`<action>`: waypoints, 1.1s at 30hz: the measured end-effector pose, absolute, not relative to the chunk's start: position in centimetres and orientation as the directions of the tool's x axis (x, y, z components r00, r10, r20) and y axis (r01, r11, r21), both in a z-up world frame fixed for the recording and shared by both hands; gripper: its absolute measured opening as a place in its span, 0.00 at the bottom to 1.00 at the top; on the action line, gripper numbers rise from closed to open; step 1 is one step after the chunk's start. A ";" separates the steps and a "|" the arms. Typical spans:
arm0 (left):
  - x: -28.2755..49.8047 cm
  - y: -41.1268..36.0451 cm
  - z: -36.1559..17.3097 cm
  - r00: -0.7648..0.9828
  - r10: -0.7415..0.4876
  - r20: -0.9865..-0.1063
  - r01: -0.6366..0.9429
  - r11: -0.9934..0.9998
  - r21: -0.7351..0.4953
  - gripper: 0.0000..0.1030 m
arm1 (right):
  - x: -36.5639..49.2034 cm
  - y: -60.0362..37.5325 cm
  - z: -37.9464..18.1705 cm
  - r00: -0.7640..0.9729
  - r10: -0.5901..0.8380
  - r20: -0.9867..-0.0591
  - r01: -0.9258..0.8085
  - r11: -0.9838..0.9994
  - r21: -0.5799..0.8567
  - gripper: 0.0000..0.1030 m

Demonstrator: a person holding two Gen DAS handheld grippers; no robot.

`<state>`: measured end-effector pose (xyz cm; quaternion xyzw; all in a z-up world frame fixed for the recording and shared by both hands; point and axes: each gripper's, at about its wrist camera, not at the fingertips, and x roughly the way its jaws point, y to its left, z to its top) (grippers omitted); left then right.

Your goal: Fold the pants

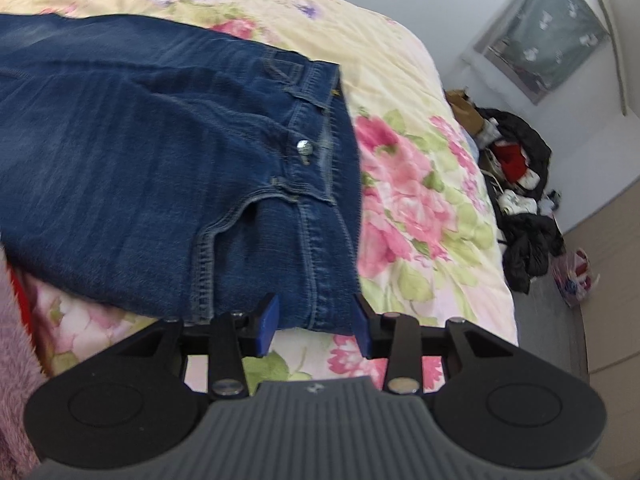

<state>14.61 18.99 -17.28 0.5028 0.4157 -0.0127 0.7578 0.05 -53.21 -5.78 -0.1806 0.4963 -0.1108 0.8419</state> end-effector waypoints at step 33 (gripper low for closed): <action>16.6 19.1 -8.2 0.604 0.430 -0.671 -0.019 0.850 0.527 0.04 | -3.1 -48.1 -15.3 0.657 -0.344 -0.671 -0.382 0.615 -0.689 0.09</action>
